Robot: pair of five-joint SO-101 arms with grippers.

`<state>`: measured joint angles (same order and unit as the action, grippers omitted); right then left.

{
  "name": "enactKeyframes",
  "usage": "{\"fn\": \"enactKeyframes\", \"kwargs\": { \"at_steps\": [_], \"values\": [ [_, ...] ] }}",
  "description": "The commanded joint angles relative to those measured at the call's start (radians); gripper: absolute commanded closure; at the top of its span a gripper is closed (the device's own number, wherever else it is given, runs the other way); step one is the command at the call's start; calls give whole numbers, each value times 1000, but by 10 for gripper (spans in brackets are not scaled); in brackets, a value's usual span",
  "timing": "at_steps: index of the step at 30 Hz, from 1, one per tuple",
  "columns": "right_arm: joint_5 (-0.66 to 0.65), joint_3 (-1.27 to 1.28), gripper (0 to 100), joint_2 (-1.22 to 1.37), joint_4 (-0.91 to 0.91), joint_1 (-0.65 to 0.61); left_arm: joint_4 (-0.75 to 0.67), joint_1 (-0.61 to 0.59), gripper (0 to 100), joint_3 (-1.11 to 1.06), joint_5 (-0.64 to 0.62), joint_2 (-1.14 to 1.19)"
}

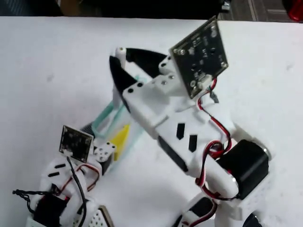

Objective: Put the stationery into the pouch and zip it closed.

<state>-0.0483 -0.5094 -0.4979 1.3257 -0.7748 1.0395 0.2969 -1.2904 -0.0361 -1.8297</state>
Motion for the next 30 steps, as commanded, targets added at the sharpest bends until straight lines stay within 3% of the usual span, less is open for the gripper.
{"fn": "enactKeyframes", "kwargs": {
  "at_steps": [1, 4, 9, 19, 30],
  "values": [
    [-15, -29, 979, 5, 42, -8, 8, 15, 786, 6, -11, 1],
    [-17, -31, 930, 5, 88, -8, -11, 15, 786, -15, -11, 1],
    [-17, -31, 694, 5, 119, -10, -20, 13, 786, -21, -11, 1],
    [-17, -32, 762, 4, 116, 4, -20, 15, 787, -21, -11, 1],
    [-6, -31, 765, 111, 99, 291, -25, 7, 790, -20, -11, 1]
  ]
}}
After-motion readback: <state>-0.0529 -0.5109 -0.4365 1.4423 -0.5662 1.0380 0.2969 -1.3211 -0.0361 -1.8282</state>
